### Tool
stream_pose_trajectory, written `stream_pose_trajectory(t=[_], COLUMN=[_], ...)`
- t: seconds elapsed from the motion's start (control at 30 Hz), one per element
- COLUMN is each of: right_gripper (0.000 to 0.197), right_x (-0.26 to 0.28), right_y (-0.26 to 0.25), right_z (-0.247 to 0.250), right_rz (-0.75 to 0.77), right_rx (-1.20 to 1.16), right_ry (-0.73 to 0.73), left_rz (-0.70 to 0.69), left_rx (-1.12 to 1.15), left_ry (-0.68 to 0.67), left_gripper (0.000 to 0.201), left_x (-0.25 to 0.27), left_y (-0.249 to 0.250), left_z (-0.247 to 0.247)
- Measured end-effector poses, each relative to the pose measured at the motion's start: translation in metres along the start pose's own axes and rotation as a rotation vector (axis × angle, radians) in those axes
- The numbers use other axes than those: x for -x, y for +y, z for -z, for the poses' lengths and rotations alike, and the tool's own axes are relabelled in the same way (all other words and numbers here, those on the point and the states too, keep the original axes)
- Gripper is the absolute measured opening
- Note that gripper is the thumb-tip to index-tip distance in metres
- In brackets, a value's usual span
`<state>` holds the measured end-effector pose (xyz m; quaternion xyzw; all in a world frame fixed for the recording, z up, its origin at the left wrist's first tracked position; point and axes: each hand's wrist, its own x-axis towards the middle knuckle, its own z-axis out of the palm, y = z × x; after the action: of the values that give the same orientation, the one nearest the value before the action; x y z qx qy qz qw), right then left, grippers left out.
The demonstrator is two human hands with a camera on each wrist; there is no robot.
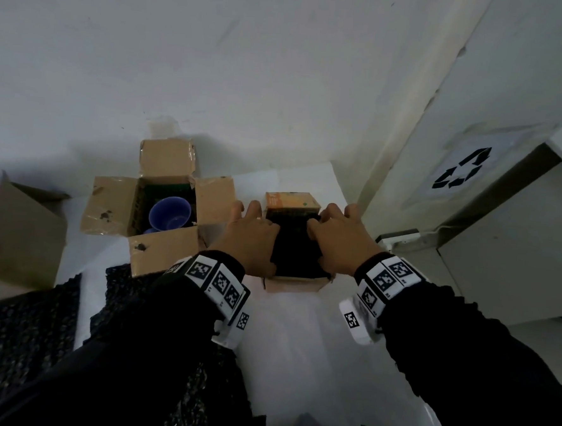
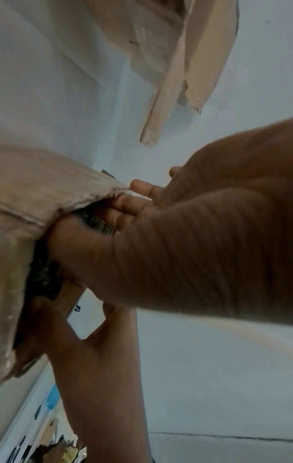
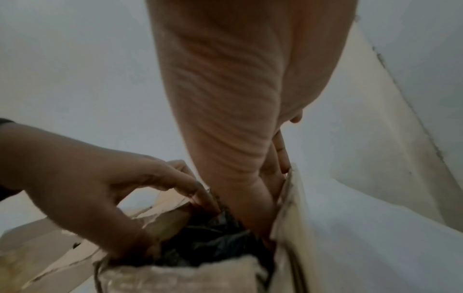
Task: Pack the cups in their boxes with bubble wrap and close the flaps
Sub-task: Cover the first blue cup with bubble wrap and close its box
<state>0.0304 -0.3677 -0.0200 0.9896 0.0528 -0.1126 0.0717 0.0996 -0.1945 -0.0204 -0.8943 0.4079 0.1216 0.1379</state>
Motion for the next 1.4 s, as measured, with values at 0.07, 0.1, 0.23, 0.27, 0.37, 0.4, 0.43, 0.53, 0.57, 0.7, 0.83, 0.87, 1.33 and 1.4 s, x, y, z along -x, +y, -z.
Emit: stream_pose_trajectory(t=[0.07,0.1,0.23,0.27,0.37,0.4,0.43,0.53,0.57,0.7,0.83,0.87,1.33,1.4], right_gripper=[0.033,0.028,0.016,0.015,0.020,0.023,0.023,0.008,0.006,0.022,0.027,0.031,0.034,0.048], right_x=[0.000,0.001,0.001,0.001,0.002,0.002,0.001,0.000,0.001,0.004,-0.001,-0.003,-0.041,-0.055], right_y=[-0.004,-0.008,-0.021,-0.021,-0.021,-0.021,-0.021,-0.024,-0.024,-0.016,-0.009,-0.009,0.015,0.019], right_z=[-0.003,-0.005,-0.014,-0.015,-0.017,-0.018,-0.021,-0.022,-0.020,-0.018,-0.021,-0.023,-0.028,-0.023], right_rz=[-0.025,-0.035,-0.060,-0.070,-0.145,-0.174,-0.195,-0.199,-0.186,-0.149,-0.118,-0.124,-0.573,-0.678], right_rx=[0.009,0.001,-0.026,-0.017,0.048,0.064,0.075,0.060,0.050,-0.004,0.028,0.003,-0.713,-0.946], right_ry=[0.044,0.066,0.114,0.127,0.199,0.225,0.247,0.224,0.183,0.104,0.162,0.178,0.416,0.191], left_rz=[0.025,0.050,0.103,0.106,0.114,0.118,0.120,0.111,0.104,0.096,0.030,0.014,-0.169,-0.152], left_rx=[-0.078,-0.089,-0.079,-0.080,-0.096,-0.102,-0.107,-0.118,-0.115,-0.065,-0.024,-0.009,0.100,0.156], left_ry=[0.040,0.062,0.142,0.161,0.217,0.232,0.242,0.229,0.211,0.174,0.192,0.214,0.317,0.359], left_gripper=[0.034,0.027,0.017,0.015,0.012,0.013,0.014,0.019,0.020,0.024,0.031,0.032,0.078,0.075], left_x=[0.002,0.003,0.008,0.009,0.013,0.015,0.016,0.017,0.017,0.012,0.010,0.011,0.014,0.020], left_y=[0.005,0.008,0.018,0.020,0.019,0.018,0.017,0.017,0.018,0.013,0.007,0.006,-0.020,-0.020], left_z=[-0.001,-0.003,-0.005,-0.004,-0.003,-0.004,-0.005,-0.008,-0.009,-0.012,-0.017,-0.021,-0.055,-0.060])
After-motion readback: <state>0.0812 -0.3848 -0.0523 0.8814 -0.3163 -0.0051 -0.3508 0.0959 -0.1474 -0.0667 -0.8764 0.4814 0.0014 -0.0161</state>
